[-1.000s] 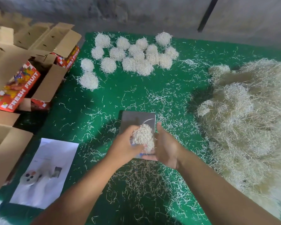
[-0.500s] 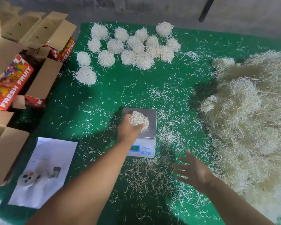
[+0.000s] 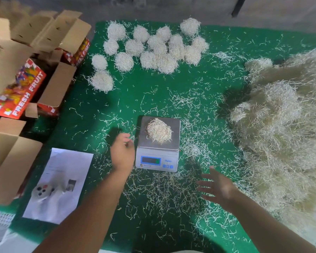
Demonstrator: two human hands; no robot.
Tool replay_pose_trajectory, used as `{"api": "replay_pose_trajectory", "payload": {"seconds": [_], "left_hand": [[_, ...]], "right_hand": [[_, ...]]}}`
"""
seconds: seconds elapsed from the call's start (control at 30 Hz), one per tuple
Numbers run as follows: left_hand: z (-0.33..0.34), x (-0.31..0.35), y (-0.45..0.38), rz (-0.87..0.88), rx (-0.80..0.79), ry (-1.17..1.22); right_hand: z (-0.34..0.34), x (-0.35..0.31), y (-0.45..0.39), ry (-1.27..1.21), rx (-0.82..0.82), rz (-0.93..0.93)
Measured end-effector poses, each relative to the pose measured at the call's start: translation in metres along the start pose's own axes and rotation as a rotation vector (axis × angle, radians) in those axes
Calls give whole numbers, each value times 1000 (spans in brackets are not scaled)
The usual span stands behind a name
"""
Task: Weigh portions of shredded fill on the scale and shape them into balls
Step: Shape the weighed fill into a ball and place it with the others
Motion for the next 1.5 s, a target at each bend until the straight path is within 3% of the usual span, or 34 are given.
{"api": "replay_pose_trajectory", "payload": {"seconds": [0.27,1.17,1.3,1.5], "left_hand": [[-13,-25,25,-77,6,6],[1,-2,15,40,-28,6],[18,21,-1,173,-181,-25],[62,61,-29,425,-402,-318]], "right_hand": [[10,1,17,27,-11,-12],[1,24,30,40,17,-14],[2,24,31,28,29,-14],[1,24,33,2,61,-6]]}}
Point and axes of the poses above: each hand's wrist, its own y-axis away from the middle knuckle, its own z-axis out of the palm, x = y × z, the point moved 2 cm from there along -y, towards the middle knuckle, and after that the axes turned 8 degrees about -y, right-handed, at the moved point
